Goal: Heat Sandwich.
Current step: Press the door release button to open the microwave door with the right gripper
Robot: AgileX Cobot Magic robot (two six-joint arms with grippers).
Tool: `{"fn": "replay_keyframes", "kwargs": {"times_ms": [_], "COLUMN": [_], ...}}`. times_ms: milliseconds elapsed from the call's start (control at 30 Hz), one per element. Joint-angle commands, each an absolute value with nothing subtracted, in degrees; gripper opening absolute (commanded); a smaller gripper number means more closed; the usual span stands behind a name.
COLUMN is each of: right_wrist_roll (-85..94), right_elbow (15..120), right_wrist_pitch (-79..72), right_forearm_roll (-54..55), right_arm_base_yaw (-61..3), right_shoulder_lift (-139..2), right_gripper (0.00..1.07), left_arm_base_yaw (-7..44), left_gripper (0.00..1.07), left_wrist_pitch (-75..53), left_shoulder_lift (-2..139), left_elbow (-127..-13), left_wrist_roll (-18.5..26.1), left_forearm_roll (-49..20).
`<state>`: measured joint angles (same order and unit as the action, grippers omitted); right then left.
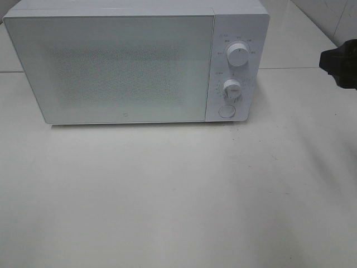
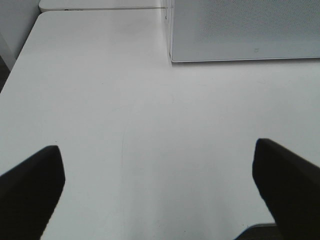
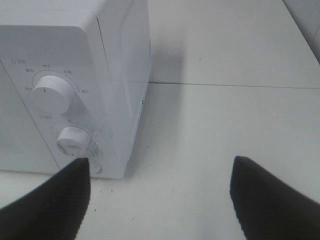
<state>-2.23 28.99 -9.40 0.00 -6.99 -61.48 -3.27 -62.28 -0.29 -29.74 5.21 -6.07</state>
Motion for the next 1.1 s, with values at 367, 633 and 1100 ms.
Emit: {"fn": "replay_keyframes", "kwargs": {"times_ms": [367,633,1100], "right_wrist_roll": [3.09,13.24,15.81], "right_elbow": [18.11,17.42,19.65], "right_wrist_pitch": [-39.88,-52.08,-63.66], "right_forearm_roll": [6.3,22.17,42.23], "right_arm_base_yaw": [-13.41,-24.69,-40.05], "right_shoulder_lift": [-72.08,-81.36,-94.71], "right_gripper": [0.75,0.75,0.75], "left_arm_base_yaw": [-2.92,-2.92,-2.92], "left_gripper": [0.98,0.98,0.98], "left_wrist_pitch": [-61.36,-61.36,-61.36], "left_shoulder_lift": [-1.2,-1.2,-1.2], "left_elbow": [-29.68,-29.68,-29.68], "left_wrist_roll": [5.1,5.1,5.1], "left_forearm_roll": [-6.13,-6.13,-6.13]}}
